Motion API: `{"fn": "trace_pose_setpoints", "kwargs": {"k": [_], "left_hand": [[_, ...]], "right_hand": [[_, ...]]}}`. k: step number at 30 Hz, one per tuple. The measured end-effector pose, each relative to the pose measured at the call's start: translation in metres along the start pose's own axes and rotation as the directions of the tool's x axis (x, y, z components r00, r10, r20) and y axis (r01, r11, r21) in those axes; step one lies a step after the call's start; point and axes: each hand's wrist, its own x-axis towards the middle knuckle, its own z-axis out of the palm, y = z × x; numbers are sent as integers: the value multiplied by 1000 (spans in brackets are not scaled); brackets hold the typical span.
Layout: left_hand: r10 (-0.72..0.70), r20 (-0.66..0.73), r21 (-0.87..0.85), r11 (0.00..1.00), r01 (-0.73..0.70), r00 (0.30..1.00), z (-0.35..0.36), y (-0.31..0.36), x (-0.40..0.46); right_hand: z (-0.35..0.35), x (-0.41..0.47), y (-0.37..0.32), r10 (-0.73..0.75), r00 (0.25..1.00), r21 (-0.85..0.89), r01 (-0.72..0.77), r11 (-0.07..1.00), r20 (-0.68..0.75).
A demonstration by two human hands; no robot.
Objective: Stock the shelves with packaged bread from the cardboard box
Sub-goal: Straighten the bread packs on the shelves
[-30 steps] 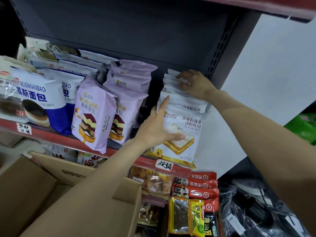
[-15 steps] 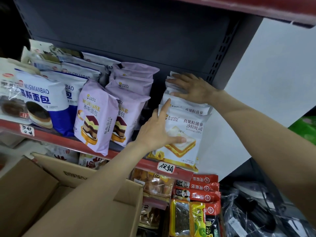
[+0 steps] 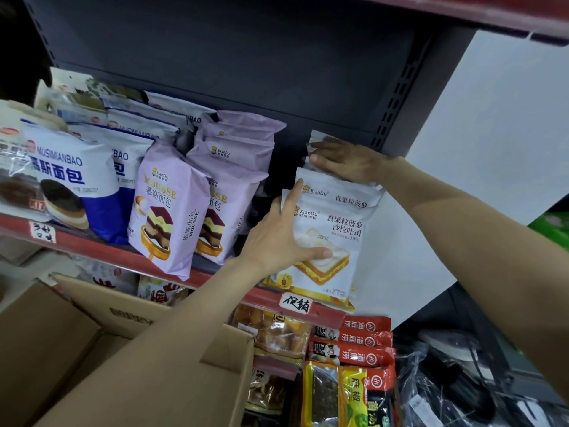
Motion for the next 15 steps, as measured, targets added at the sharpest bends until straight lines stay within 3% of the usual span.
{"fn": "trace_pose_setpoints", "kwargs": {"k": [3, 6, 8, 10, 12, 15], "left_hand": [[2, -9, -12, 1000, -2, 1000, 1, -1, 1], [26, -12, -335, 942, -29, 1000, 3, -8, 1], [-4, 14, -581, 813, 12, 1000, 5, -13, 0], [-45, 66, -670, 738, 78, 997, 9, -17, 0], [-46, 94, -701, 706, 99, 995, 14, -17, 1], [-52, 61, -722, 687, 80, 997, 18, -9, 3]], "right_hand": [[-3, -6, -2, -29, 999, 121, 31, 992, -16], [1, -32, -8, 23, 974, 291, 45, 956, -224], [11, -70, -21, 143, 900, 485, 84, 871, -412], [30, -114, -38, 333, 795, 649, 98, 754, -508], [58, -146, -53, 506, 742, 802, 70, 593, -439], [94, -158, -71, 539, 806, 927, 35, 373, -247]]}}
